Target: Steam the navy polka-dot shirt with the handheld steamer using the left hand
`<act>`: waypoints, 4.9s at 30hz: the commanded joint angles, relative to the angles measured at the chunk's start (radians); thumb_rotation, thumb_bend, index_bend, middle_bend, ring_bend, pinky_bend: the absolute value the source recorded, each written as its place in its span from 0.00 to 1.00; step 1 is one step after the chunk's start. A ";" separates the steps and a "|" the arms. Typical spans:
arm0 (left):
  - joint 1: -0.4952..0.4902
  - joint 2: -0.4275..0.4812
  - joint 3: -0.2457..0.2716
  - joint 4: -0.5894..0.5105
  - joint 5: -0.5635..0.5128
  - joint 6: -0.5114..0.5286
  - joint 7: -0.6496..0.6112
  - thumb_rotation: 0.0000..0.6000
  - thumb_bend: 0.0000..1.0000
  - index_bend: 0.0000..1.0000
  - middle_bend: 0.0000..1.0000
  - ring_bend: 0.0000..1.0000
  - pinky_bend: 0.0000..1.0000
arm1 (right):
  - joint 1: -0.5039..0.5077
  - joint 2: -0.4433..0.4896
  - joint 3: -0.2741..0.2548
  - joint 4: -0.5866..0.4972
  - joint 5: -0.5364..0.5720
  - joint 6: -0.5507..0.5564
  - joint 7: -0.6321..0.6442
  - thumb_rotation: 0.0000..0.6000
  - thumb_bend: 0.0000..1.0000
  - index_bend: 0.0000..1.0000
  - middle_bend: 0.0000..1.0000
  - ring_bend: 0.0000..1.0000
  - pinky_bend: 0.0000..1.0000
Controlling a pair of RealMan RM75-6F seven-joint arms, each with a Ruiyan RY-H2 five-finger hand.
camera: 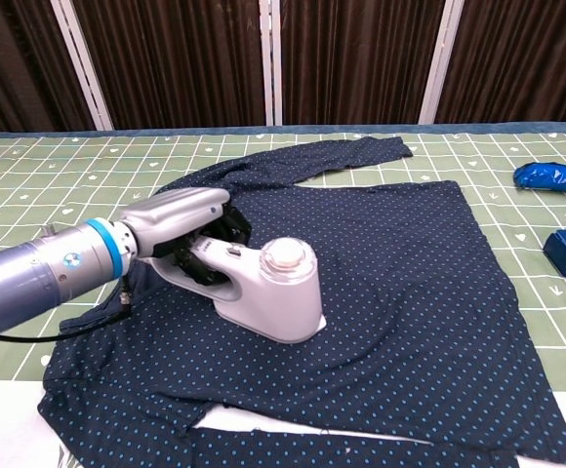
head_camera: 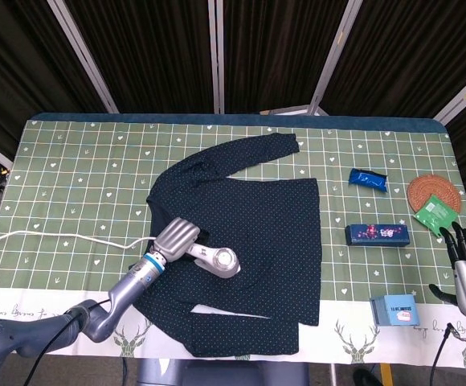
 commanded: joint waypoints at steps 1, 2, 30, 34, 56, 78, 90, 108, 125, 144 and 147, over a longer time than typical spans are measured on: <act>0.006 0.015 0.003 0.010 0.001 0.003 -0.007 1.00 0.59 0.92 0.86 0.78 1.00 | 0.000 0.000 0.000 -0.001 0.000 0.001 -0.001 1.00 0.00 0.00 0.00 0.00 0.00; 0.008 0.021 0.003 0.014 -0.001 0.003 -0.011 1.00 0.59 0.92 0.86 0.78 1.00 | 0.000 0.000 0.000 -0.001 0.000 0.001 -0.001 1.00 0.00 0.00 0.00 0.00 0.00; 0.055 0.066 0.107 -0.008 0.129 0.070 -0.119 1.00 0.59 0.92 0.86 0.78 1.00 | -0.002 0.003 0.000 -0.009 -0.002 0.006 -0.005 1.00 0.00 0.00 0.00 0.00 0.00; 0.054 0.062 0.118 -0.030 0.152 0.082 -0.115 1.00 0.59 0.92 0.86 0.78 1.00 | -0.004 0.005 0.000 -0.010 -0.004 0.009 -0.002 1.00 0.00 0.00 0.00 0.00 0.00; 0.081 0.101 0.128 -0.015 0.157 0.110 -0.127 1.00 0.59 0.92 0.86 0.78 1.00 | -0.004 0.003 -0.003 -0.016 -0.013 0.013 -0.015 1.00 0.00 0.00 0.00 0.00 0.00; 0.116 0.144 0.160 0.006 0.186 0.140 -0.197 1.00 0.59 0.92 0.86 0.78 1.00 | -0.003 0.003 -0.004 -0.029 -0.016 0.015 -0.032 1.00 0.00 0.00 0.00 0.00 0.00; 0.118 0.121 0.198 -0.048 0.250 0.164 -0.184 1.00 0.59 0.92 0.86 0.78 1.00 | -0.007 0.008 -0.003 -0.026 -0.016 0.020 -0.016 1.00 0.00 0.00 0.00 0.00 0.00; 0.132 0.136 0.198 -0.040 0.234 0.163 -0.198 1.00 0.59 0.92 0.86 0.78 1.00 | -0.009 0.009 -0.003 -0.028 -0.019 0.023 -0.015 1.00 0.00 0.00 0.00 0.00 0.00; 0.164 0.187 0.160 0.039 0.200 0.225 -0.284 1.00 0.59 0.92 0.86 0.78 1.00 | -0.005 0.005 -0.004 -0.032 -0.021 0.019 -0.031 1.00 0.00 0.00 0.00 0.00 0.00; 0.197 0.201 0.065 0.299 0.014 0.099 -0.396 1.00 0.58 0.92 0.86 0.78 1.00 | -0.002 0.006 -0.005 -0.033 -0.023 0.015 -0.029 1.00 0.00 0.00 0.00 0.00 0.00; 0.194 0.193 0.068 0.339 0.007 0.062 -0.413 1.00 0.51 0.90 0.85 0.78 0.99 | -0.001 0.005 -0.005 -0.035 -0.024 0.015 -0.035 1.00 0.00 0.00 0.00 0.00 0.00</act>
